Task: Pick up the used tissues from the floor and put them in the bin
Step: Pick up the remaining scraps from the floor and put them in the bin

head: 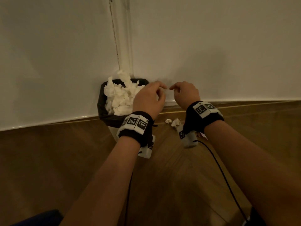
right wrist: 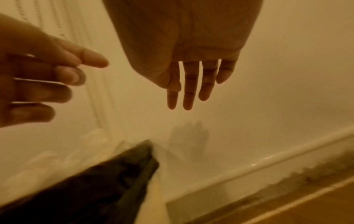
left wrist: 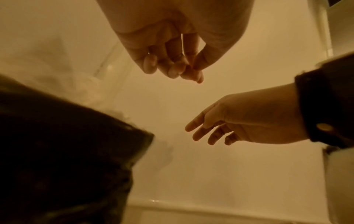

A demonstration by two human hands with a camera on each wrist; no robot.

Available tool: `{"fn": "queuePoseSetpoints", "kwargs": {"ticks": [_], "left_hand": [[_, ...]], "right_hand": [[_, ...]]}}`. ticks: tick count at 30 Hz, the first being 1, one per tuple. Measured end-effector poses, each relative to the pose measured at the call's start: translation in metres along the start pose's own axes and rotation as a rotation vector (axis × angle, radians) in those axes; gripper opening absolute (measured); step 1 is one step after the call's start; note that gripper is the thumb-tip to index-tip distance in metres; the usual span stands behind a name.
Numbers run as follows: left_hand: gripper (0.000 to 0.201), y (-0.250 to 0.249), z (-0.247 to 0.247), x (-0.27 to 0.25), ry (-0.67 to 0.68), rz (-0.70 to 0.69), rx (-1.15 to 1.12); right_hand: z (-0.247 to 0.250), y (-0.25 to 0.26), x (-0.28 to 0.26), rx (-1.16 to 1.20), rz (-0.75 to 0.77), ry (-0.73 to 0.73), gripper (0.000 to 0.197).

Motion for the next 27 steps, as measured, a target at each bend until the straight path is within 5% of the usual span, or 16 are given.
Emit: {"fn": "queuePoseSetpoints", "kwargs": {"ticks": [7,14,22,27], "left_hand": [[0.021,0.003,-0.081,-0.01,0.327,0.055,-0.004],[0.041,0.052,-0.158,-0.03,0.586,0.288,0.158],[0.081,0.108,-0.206,-0.058,0.699,0.533,0.38],[0.094,0.135,-0.219,-0.056,0.732,0.548,0.428]], "right_hand": [[-0.028,-0.099,-0.01,0.087,-0.247,0.106,0.035],[-0.073,-0.172,-0.04,-0.006,-0.434,0.364,0.051],[-0.12,-0.2,-0.068,-0.318,-0.109,0.562,0.075],[-0.142,-0.207,-0.054,-0.342,-0.104,0.612,0.076]]}}
Point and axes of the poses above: each hand's wrist, its own x-axis towards the middle knuckle, its own z-axis out of the back of the hand, y = z × x, the point moved 3 cm from there along x, towards the middle knuckle, and after that the axes turned 10 degrees about -x, right-handed, at the moved point
